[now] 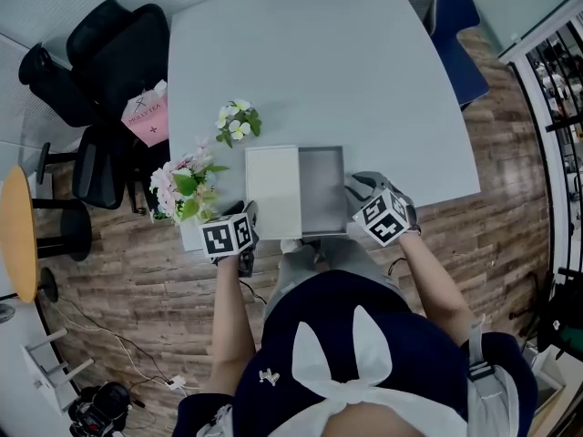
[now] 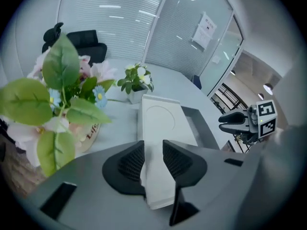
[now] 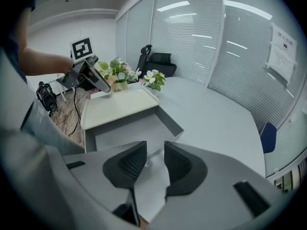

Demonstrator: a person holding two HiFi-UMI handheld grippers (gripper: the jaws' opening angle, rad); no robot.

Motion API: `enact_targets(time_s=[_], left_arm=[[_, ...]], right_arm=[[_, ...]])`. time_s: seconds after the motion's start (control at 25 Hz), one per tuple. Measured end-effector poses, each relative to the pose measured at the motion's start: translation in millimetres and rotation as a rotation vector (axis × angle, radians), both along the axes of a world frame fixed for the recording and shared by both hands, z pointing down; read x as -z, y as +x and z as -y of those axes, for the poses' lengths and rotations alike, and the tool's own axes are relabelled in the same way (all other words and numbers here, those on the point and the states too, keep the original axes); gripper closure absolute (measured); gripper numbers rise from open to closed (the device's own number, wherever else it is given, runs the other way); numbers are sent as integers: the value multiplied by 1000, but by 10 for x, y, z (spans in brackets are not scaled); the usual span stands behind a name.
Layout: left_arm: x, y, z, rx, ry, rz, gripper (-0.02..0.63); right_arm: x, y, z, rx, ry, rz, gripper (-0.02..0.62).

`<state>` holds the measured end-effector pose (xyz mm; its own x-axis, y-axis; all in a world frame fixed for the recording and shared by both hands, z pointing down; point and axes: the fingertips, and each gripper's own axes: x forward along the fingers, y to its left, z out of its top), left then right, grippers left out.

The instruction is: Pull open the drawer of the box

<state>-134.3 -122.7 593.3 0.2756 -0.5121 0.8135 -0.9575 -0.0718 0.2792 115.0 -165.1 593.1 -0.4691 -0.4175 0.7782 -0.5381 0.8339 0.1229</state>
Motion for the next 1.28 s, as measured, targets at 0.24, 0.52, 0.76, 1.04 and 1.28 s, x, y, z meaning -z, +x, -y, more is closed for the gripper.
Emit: enact_targets(time_s=[0.24, 0.52, 0.76, 1.04, 1.28], left_arm=[[518, 302, 198, -56, 211, 28, 554], [944, 645, 277, -100, 360, 18, 572], [1207, 882, 329, -116, 436, 23, 577], [1381, 1111, 332, -140, 482, -22, 580], [1448, 1186, 290, -142, 496, -62, 581]], right_arm=[[384, -152, 17, -96, 8, 163, 498], [737, -332, 29, -117, 31, 272, 541], [962, -437, -1, -142, 50, 344, 589], [1235, -592, -44, -152, 91, 440, 592], [1424, -643, -57, -124, 119, 453, 592]])
